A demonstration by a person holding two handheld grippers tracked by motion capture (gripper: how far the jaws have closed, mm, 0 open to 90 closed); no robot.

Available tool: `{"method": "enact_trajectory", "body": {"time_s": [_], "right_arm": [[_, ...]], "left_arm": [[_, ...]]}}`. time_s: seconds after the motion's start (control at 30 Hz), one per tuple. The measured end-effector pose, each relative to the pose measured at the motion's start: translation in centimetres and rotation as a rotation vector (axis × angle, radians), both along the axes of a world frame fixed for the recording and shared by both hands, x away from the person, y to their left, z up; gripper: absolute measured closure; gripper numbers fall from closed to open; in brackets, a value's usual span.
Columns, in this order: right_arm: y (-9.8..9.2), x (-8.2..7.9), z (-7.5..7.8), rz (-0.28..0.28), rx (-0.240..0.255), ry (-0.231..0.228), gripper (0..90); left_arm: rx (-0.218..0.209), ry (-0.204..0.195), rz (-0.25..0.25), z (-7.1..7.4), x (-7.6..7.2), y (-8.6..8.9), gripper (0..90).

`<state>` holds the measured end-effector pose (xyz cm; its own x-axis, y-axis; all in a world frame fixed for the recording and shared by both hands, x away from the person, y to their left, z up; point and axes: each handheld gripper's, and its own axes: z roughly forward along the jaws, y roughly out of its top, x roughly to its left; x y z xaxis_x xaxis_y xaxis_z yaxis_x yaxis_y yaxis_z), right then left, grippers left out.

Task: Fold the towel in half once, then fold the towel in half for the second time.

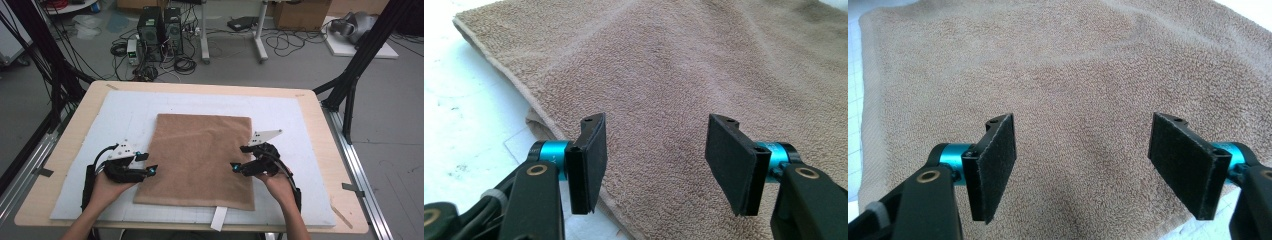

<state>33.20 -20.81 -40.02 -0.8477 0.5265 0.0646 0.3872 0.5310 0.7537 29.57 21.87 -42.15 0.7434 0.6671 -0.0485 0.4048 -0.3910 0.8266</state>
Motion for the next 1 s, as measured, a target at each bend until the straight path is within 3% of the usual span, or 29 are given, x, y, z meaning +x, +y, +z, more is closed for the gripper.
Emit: {"method": "enact_trajectory", "body": {"time_s": [0.4, 0.47, 0.63, 0.77, 0.87, 1.0], "right_arm": [[-0.5, 0.4, 0.5, -0.007, -0.02, -0.006, 26.5], [-0.5, 0.7, 0.7, -0.008, -0.023, -0.018, 26.5], [-0.7, 1.7, 1.6, -0.028, -0.035, -0.025, 26.6], [-1.2, 3.0, 2.5, -0.06, -0.031, -0.047, 27.2], [-1.5, 4.6, 3.2, -0.092, -0.04, -0.072, 29.8], [-1.4, 7.1, 2.9, -0.133, -0.055, -0.061, 34.5]], "left_arm": [[-0.019, 0.004, 0.04, 0.6, 1.2, 1.0, 42.2], [-0.008, 0.003, 0.051, 1.0, 1.7, 1.0, 42.2], [-0.033, -0.022, 0.084, 2.4, 2.8, 1.2, 43.0], [-0.061, -0.035, 0.113, 3.4, 4.5, 1.2, 44.1], [-0.059, -0.039, 0.136, 3.9, 6.3, 0.8, 44.7], [-0.058, -0.047, 0.172, 3.8, 8.9, 0.0, 47.6]]}}
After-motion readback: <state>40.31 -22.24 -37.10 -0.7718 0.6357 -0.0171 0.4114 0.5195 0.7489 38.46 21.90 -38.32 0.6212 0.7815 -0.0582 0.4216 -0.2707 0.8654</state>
